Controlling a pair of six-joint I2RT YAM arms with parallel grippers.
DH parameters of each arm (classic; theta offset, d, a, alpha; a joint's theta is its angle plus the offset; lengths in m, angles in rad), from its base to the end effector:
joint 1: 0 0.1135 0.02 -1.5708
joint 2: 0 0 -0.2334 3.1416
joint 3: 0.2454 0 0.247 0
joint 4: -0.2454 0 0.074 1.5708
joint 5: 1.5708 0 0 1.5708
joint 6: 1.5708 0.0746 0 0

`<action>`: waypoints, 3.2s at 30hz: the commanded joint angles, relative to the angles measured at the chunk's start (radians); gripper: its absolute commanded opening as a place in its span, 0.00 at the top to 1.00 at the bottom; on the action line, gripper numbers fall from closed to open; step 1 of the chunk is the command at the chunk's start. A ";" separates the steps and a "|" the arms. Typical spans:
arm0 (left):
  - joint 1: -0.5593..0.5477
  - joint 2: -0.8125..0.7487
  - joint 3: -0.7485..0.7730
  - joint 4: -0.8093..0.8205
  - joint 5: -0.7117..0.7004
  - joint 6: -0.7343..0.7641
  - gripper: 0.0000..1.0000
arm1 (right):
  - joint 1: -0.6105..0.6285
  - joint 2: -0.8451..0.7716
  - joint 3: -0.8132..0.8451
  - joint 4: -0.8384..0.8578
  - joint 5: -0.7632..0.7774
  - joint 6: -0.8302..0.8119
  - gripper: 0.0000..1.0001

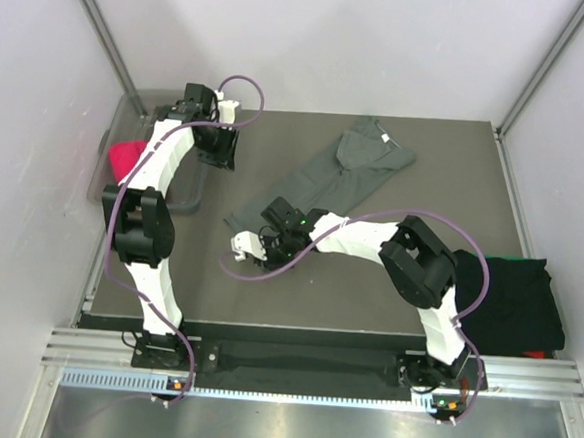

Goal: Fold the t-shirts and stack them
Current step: Fold the tshirt

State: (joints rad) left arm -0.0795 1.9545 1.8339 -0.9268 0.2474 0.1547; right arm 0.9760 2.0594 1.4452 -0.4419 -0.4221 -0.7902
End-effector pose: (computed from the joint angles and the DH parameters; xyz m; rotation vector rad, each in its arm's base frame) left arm 0.4228 -0.0520 0.2339 0.3890 2.5672 -0.2963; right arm 0.2156 0.3732 0.1069 -2.1045 1.5388 0.6188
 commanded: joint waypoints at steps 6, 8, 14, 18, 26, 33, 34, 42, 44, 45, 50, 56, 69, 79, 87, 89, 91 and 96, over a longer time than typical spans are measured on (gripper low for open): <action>0.007 -0.046 0.025 0.025 0.030 -0.009 0.57 | 0.047 -0.177 -0.163 -0.115 -0.038 -0.084 0.98; 0.007 -0.048 0.016 0.026 0.035 -0.010 0.57 | 0.052 -0.203 -0.204 -0.124 -0.035 -0.081 0.99; 0.007 -0.072 -0.027 0.037 0.098 -0.003 0.57 | 0.076 -0.311 -0.299 -0.176 -0.029 -0.089 1.00; 0.006 -0.091 -0.065 0.007 0.209 0.003 0.54 | 0.079 -0.395 -0.359 -0.233 -0.020 -0.101 0.99; 0.006 -0.039 -0.077 -0.323 0.383 0.086 0.50 | 0.058 -0.634 -0.399 -0.149 0.019 0.176 0.46; 0.004 0.061 -0.134 -0.429 0.412 0.148 0.51 | 0.076 -0.709 -0.572 -0.071 0.166 0.037 0.28; 0.004 0.067 -0.148 -0.413 0.414 0.137 0.52 | 0.073 -0.711 -0.601 -0.042 0.184 0.031 0.29; -0.008 0.119 -0.274 -0.265 0.368 0.105 0.55 | 0.105 -0.628 -0.674 0.308 0.416 -0.024 0.41; -0.009 0.129 -0.297 -0.253 0.366 0.098 0.56 | 0.109 -0.604 -0.660 0.324 0.404 -0.030 0.44; -0.011 0.130 -0.301 -0.250 0.363 0.097 0.56 | 0.113 -0.598 -0.654 0.334 0.398 -0.032 0.45; -0.009 0.123 -0.338 -0.241 0.342 0.095 0.57 | 0.151 -0.562 -0.625 0.277 0.310 -0.047 0.49; -0.011 0.115 -0.387 -0.222 0.326 0.100 0.58 | 0.196 -0.576 -0.591 0.152 0.201 -0.043 0.51; -0.022 0.138 -0.412 -0.219 0.349 0.111 0.60 | 0.213 -0.571 -0.632 0.132 0.190 -0.096 0.54; -0.052 0.138 -0.441 -0.234 0.355 0.132 0.58 | 0.217 -0.506 -0.623 0.187 0.189 -0.104 0.55; -0.094 0.147 -0.444 -0.230 0.346 0.135 0.59 | 0.220 -0.495 -0.654 0.229 0.209 -0.109 0.55; -0.104 0.155 -0.444 -0.234 0.349 0.140 0.60 | 0.222 -0.493 -0.660 0.241 0.217 -0.107 0.55; -0.112 0.159 -0.447 -0.231 0.346 0.134 0.62 | 0.222 -0.487 -0.661 0.250 0.226 -0.109 0.56; -0.114 0.167 -0.447 -0.230 0.332 0.126 0.73 | 0.222 -0.473 -0.671 0.284 0.246 -0.106 0.60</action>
State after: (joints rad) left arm -0.1909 2.1098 1.3907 -1.1595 0.5781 0.2642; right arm 1.1824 1.5692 0.7898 -0.2108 -0.1867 -0.8898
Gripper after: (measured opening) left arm 0.281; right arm 0.403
